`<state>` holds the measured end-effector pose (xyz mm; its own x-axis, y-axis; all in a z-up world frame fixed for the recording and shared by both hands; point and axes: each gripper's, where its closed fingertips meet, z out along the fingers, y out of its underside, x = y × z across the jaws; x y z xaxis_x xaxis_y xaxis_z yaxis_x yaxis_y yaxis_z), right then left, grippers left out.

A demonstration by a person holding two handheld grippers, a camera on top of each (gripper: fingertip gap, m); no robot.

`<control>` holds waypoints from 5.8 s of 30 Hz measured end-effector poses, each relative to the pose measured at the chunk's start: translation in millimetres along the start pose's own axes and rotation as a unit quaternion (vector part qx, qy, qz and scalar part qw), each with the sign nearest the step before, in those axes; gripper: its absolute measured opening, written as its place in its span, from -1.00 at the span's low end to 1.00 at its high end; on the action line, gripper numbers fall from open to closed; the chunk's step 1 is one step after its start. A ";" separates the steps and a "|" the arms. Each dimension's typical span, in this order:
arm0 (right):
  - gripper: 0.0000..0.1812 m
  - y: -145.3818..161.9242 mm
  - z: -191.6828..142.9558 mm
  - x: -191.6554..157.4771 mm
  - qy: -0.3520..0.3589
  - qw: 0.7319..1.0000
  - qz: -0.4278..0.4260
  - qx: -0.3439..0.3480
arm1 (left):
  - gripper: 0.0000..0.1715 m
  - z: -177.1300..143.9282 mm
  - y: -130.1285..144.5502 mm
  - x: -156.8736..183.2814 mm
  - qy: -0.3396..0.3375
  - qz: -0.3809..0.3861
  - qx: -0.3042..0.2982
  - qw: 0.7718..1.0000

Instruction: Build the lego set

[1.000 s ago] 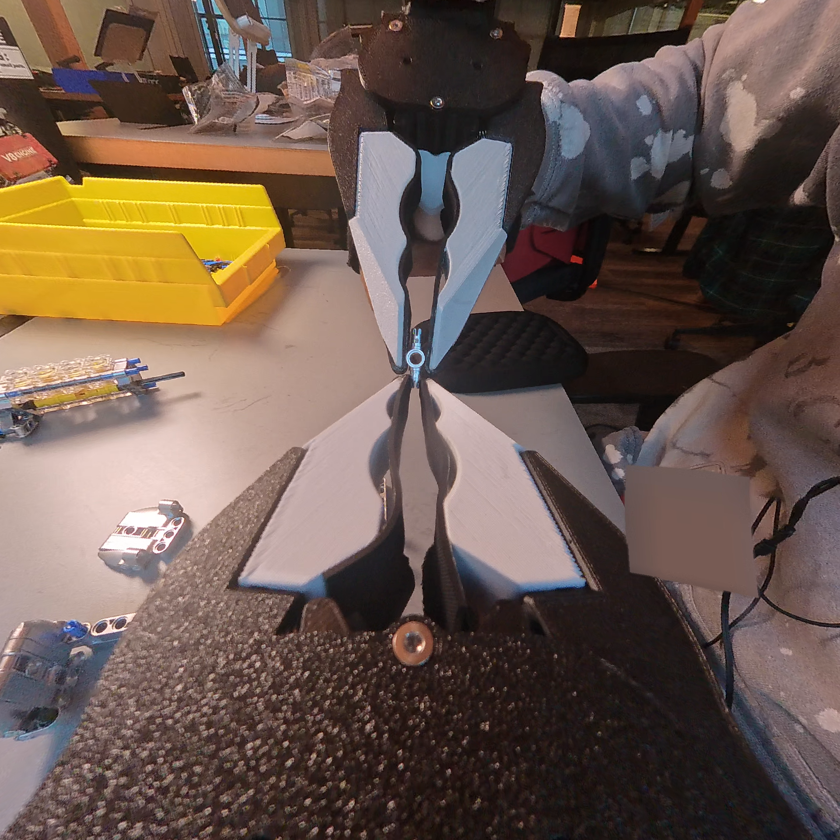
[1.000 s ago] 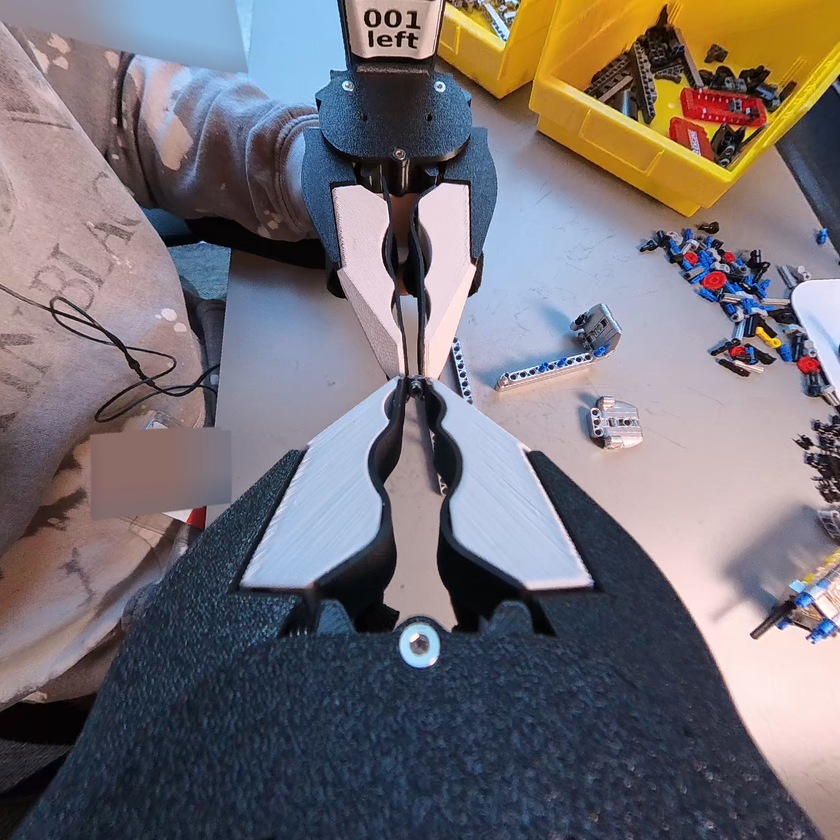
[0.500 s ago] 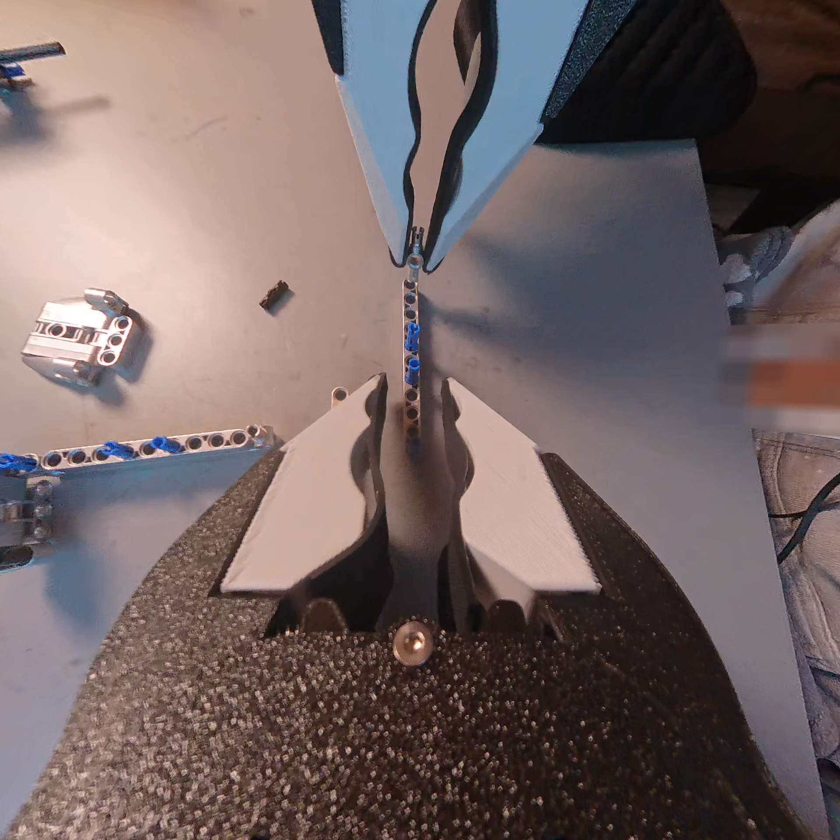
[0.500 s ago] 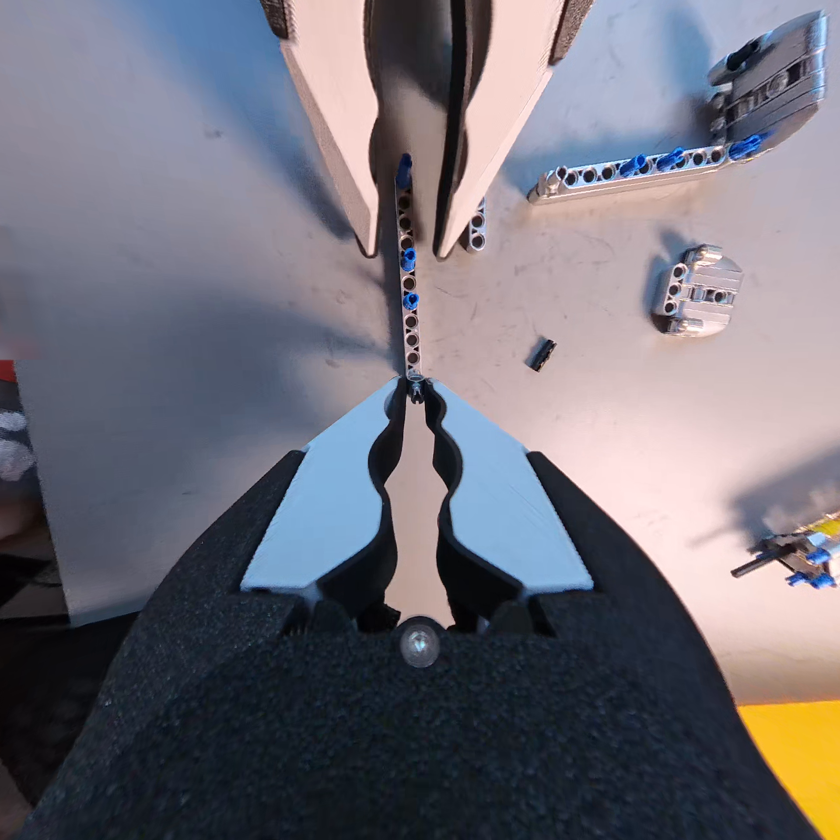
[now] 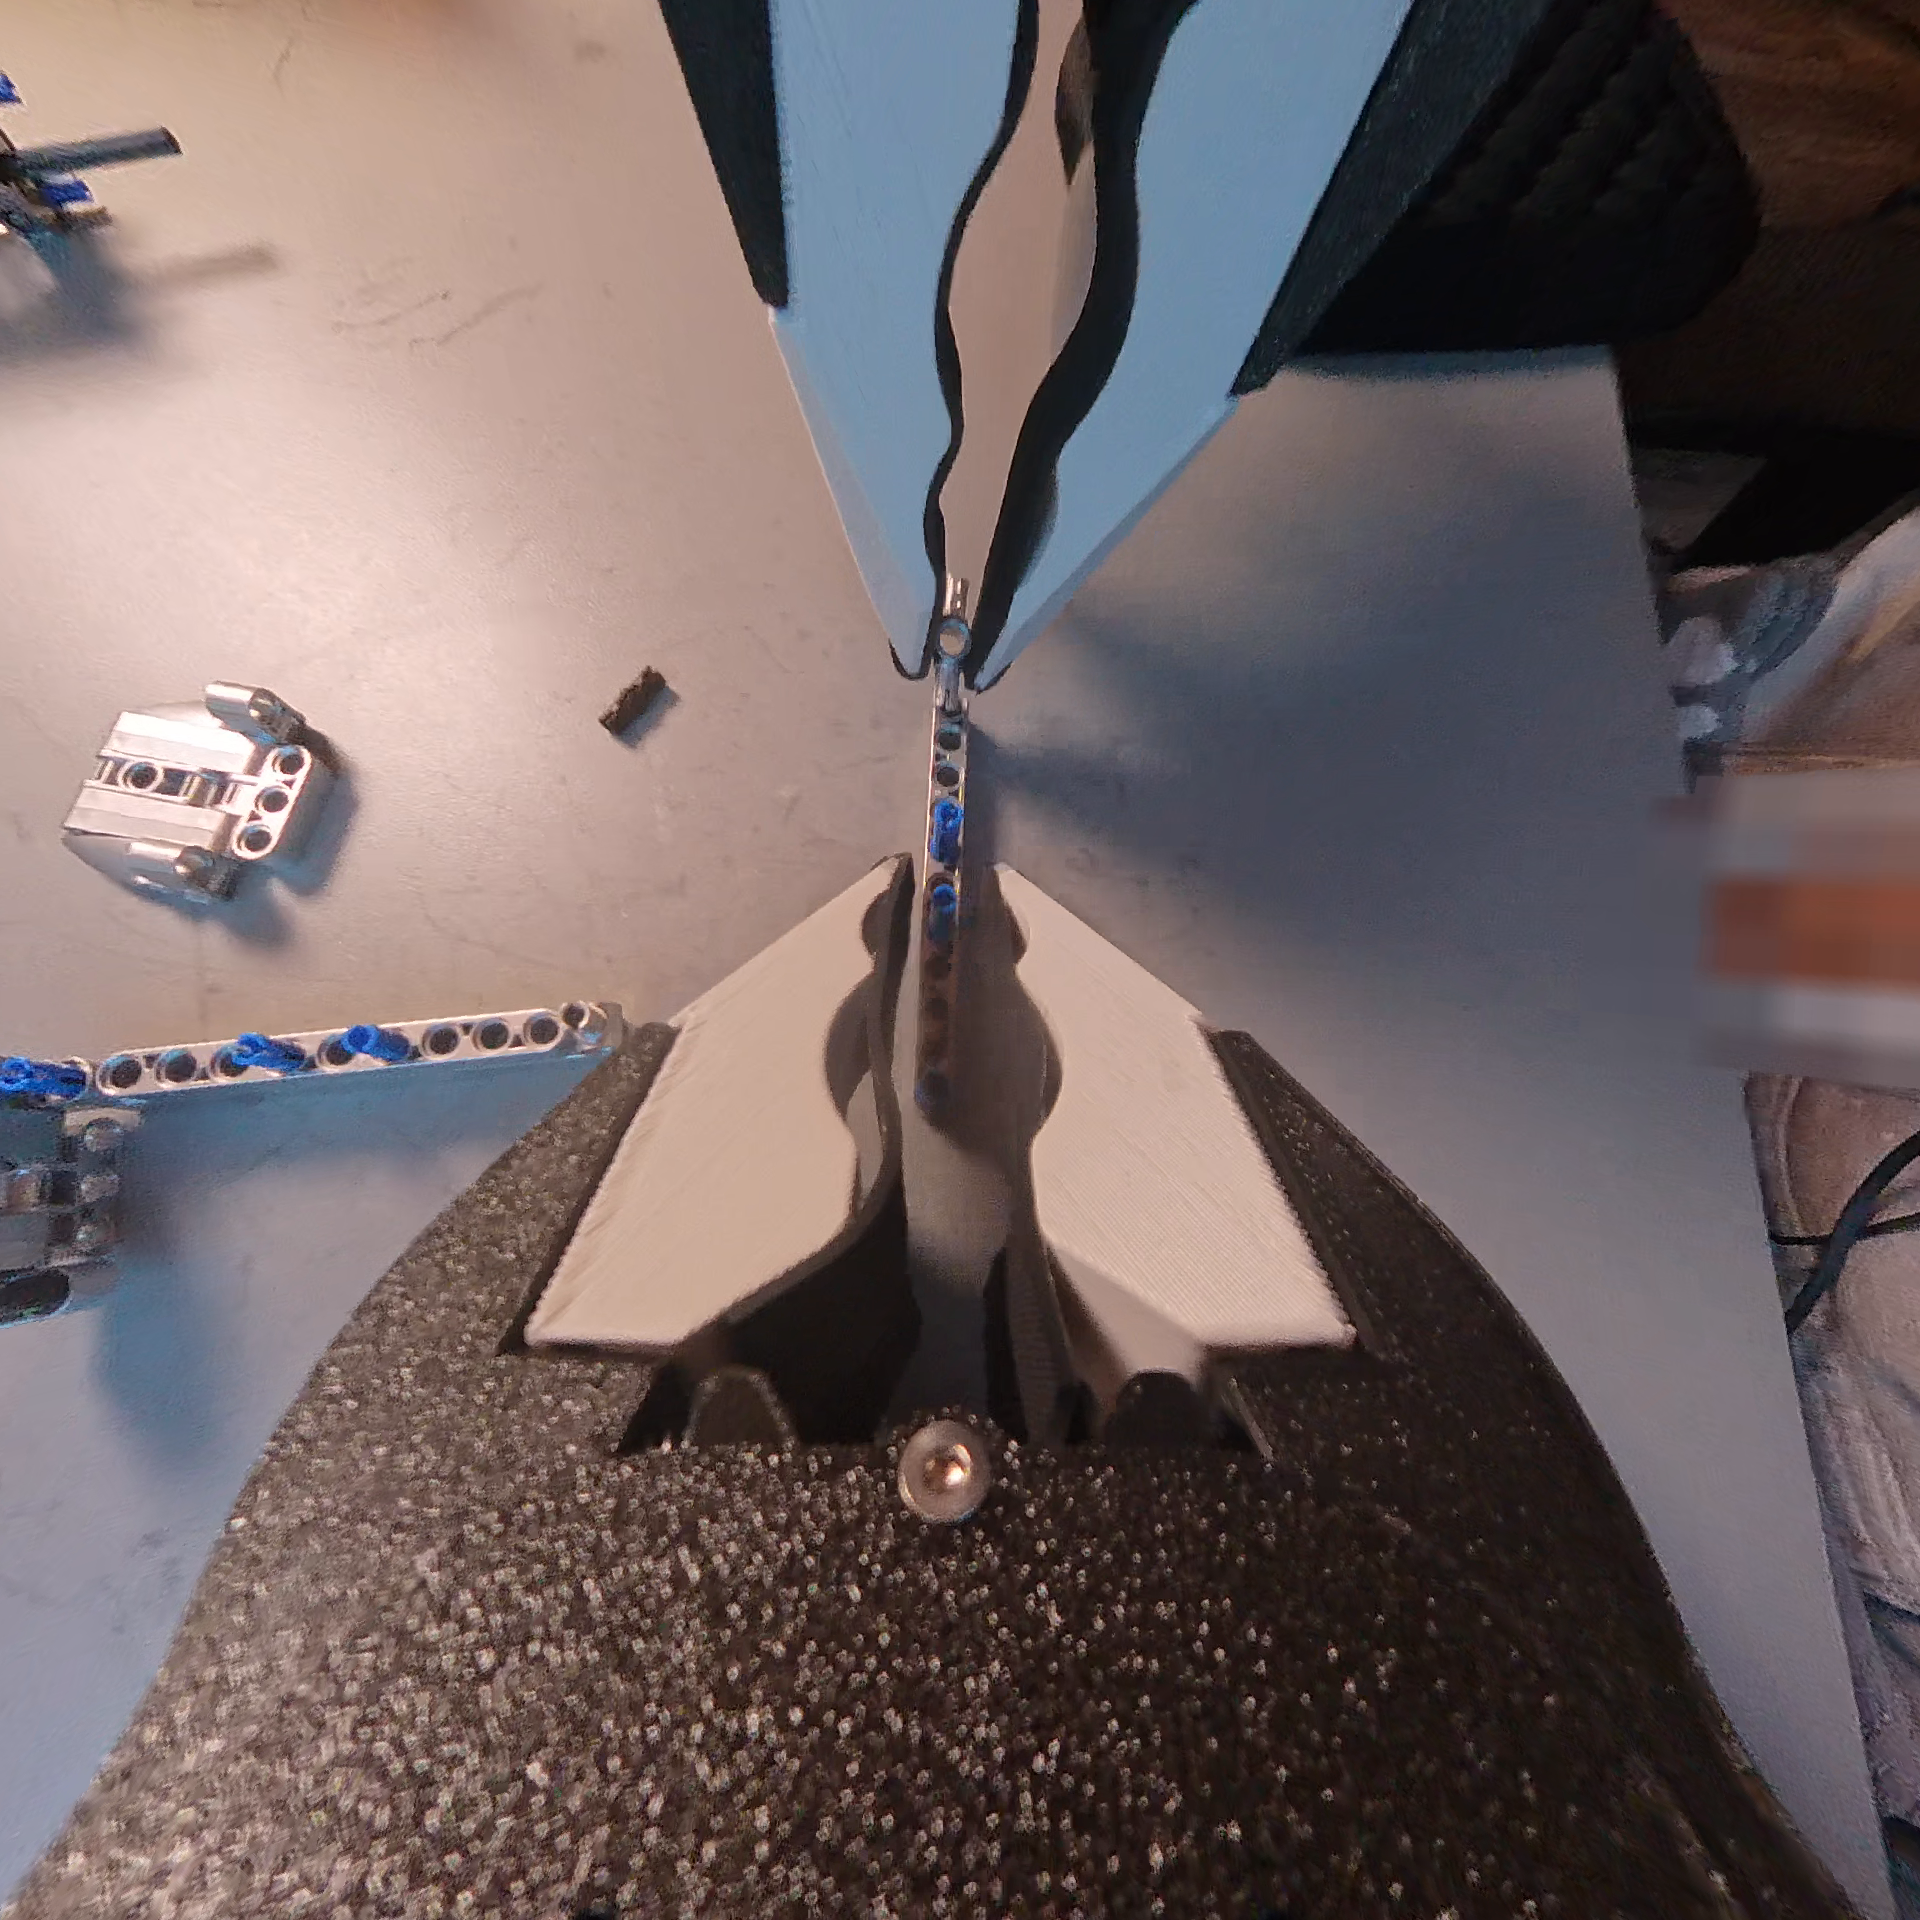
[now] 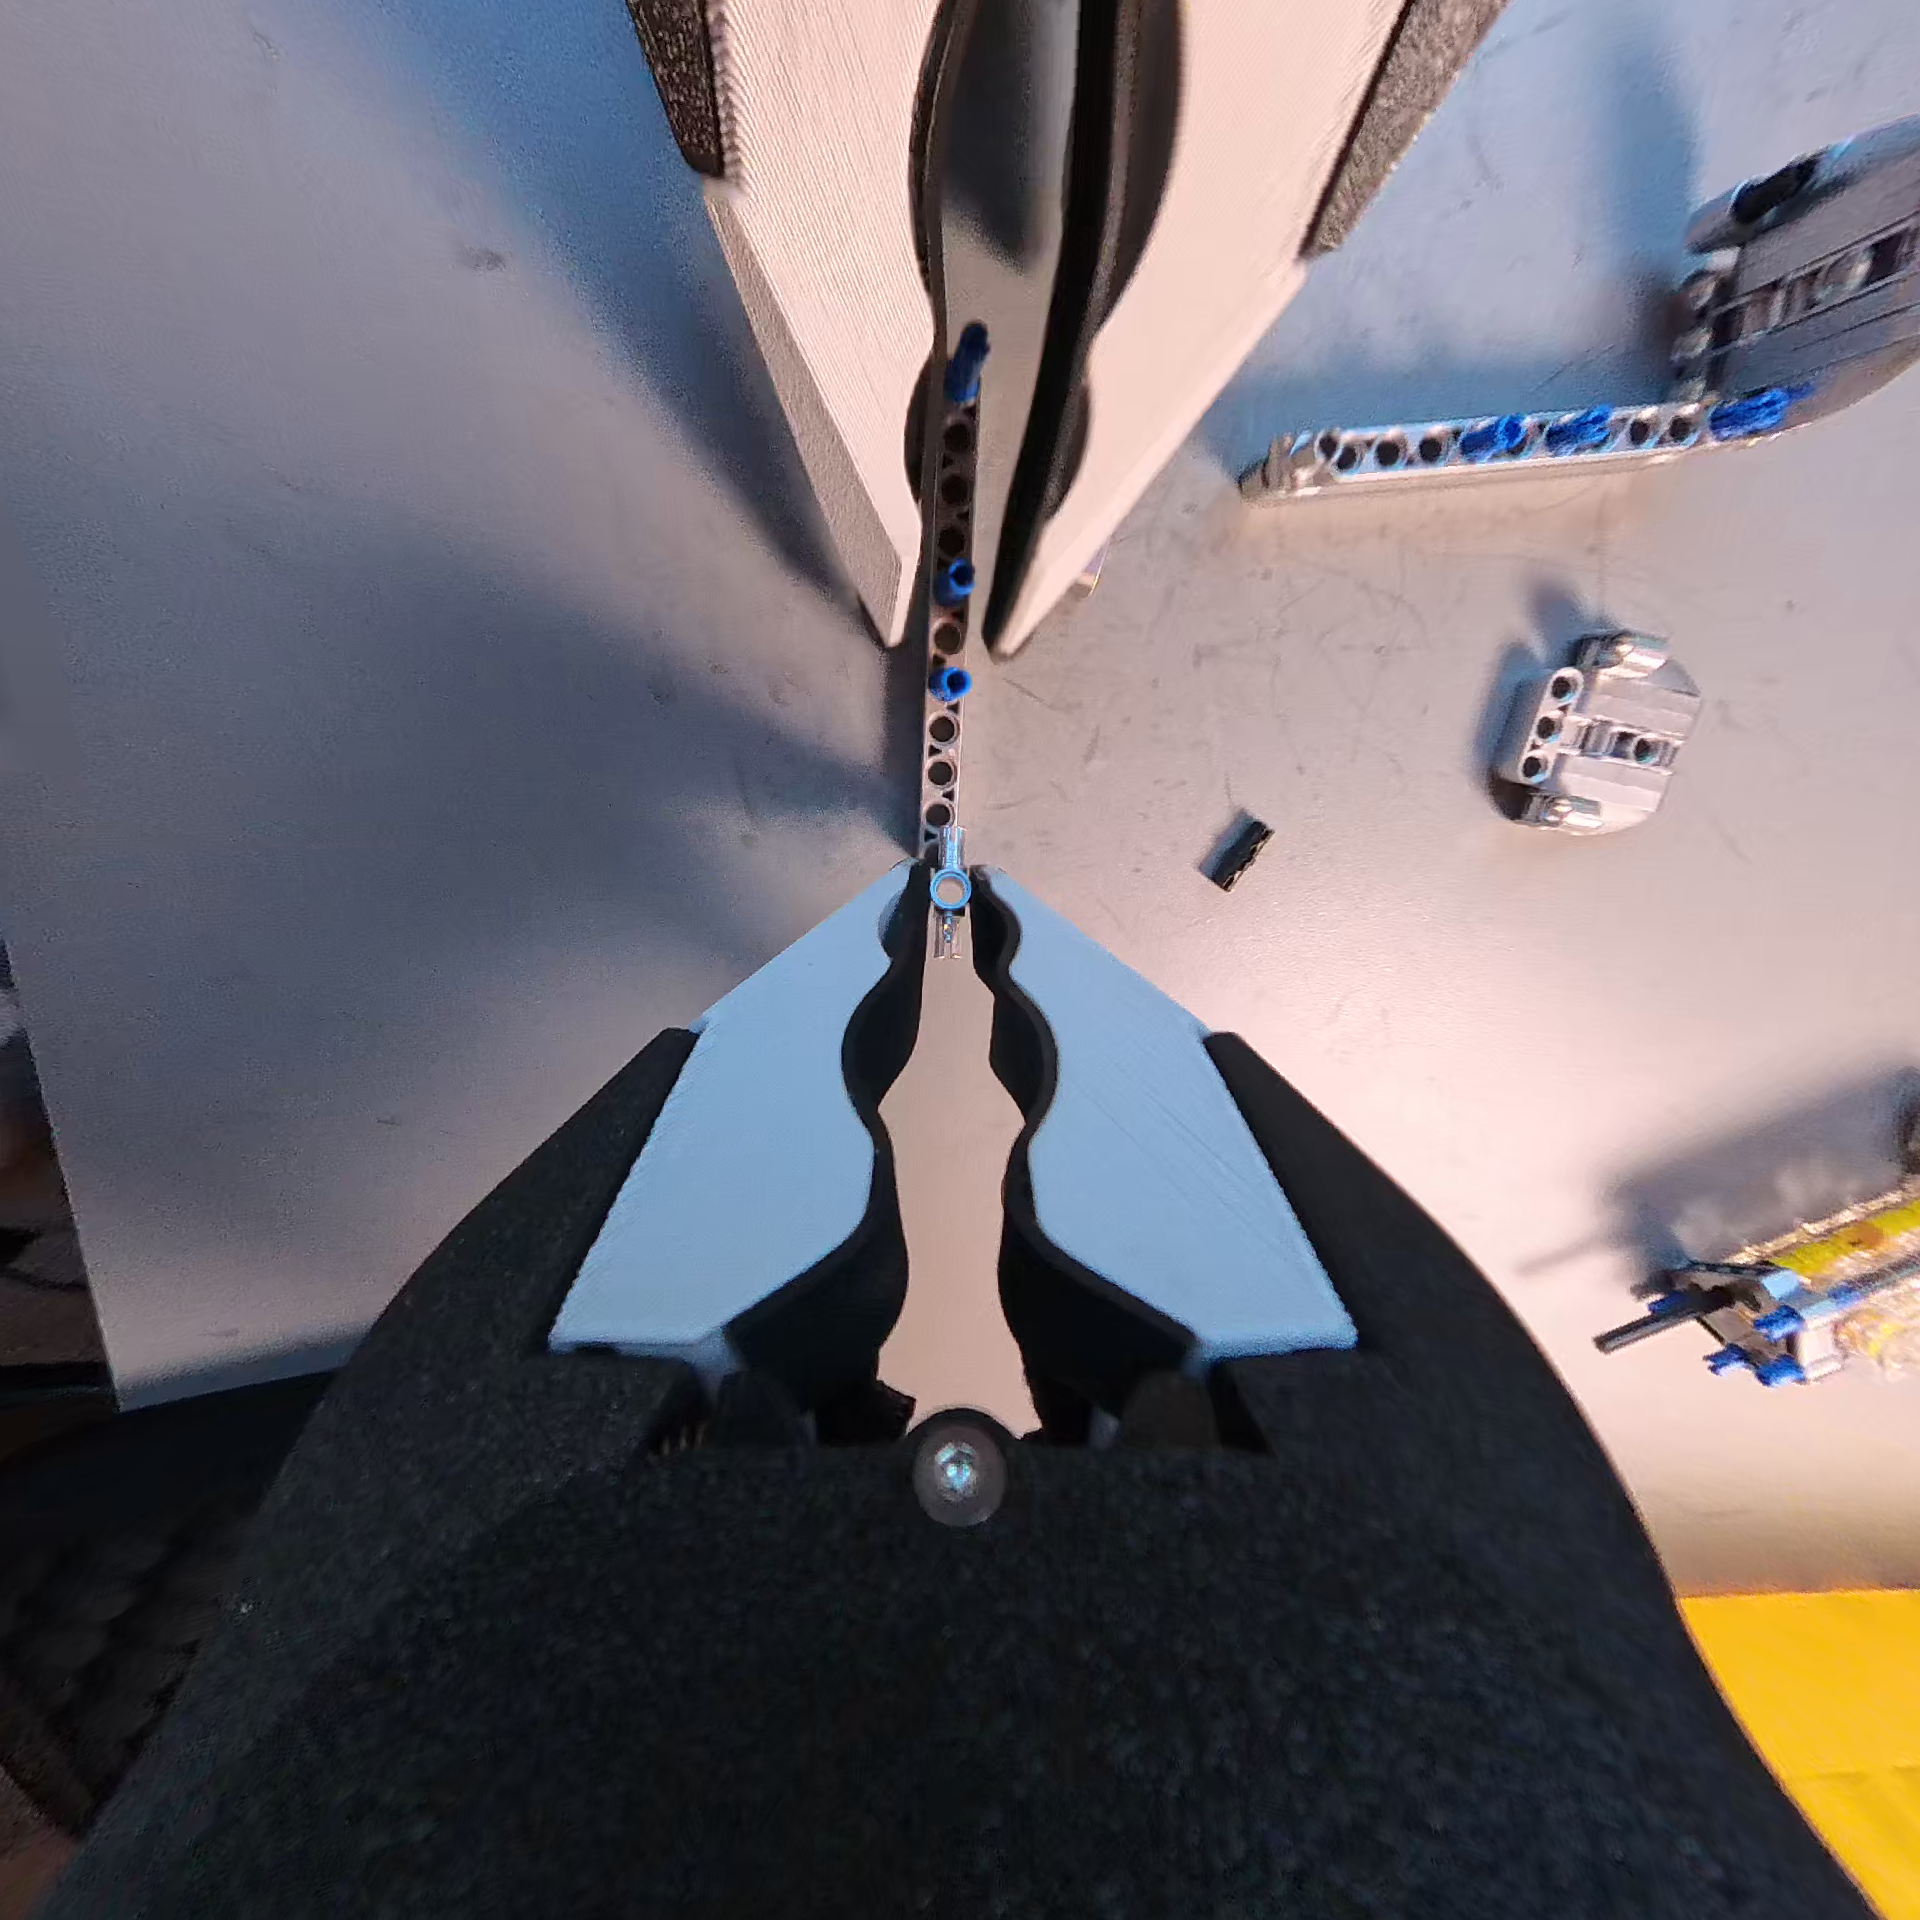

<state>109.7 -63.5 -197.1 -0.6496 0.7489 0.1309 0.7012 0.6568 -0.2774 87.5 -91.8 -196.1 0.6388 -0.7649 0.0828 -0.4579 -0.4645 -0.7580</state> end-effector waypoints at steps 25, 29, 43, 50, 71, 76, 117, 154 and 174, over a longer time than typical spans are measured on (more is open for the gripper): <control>-0.75 -61.8 -89.4 1.9 0.054 0.958 0.067 0.274 | -0.98 -62.4 -81.7 20.0 0.150 -0.102 0.269 0.946; -0.87 -60.3 -95.8 2.0 0.014 0.940 0.130 0.315 | -0.98 -65.3 -86.7 20.3 0.123 -0.073 0.286 0.948; -0.93 -66.7 -101.0 2.8 -0.019 0.914 0.183 0.361 | -0.98 -67.4 -88.7 20.9 0.113 -0.058 0.290 0.948; -0.94 -34.9 -62.8 7.8 0.017 0.970 0.142 0.196 | -0.95 -42.8 -51.9 2.0 0.039 -0.037 0.161 0.985; -0.94 -3.8 -6.1 -0.3 -0.008 0.998 0.000 -0.062 | -0.94 -0.6 16.8 -1.6 0.001 0.003 -0.049 0.999; -0.94 -1.4 -3.8 -1.0 -0.008 0.997 -0.006 -0.073 | -0.94 0.6 15.5 -2.3 0.001 -0.007 -0.047 0.999; -0.94 -0.9 -1.5 -5.0 -0.081 0.968 -0.139 -0.194 | -0.94 1.9 13.2 -6.1 0.016 -0.042 -0.034 0.998; -0.94 -10.6 -7.5 4.1 0.030 0.999 0.001 -0.021 | -0.79 -5.9 6.0 -4.1 0.032 -0.065 -0.006 0.997; -0.94 -85.5 -97.9 -8.3 0.113 0.959 -0.093 0.243 | -0.99 -81.6 -76.9 38.8 0.313 -0.162 0.267 0.897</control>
<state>83.9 -117.2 -81.3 -0.6310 0.6589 0.4095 0.3235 0.7033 -0.6330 97.1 -122.2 -81.8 0.1369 -0.8067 0.5749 0.1576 -0.5552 -0.8166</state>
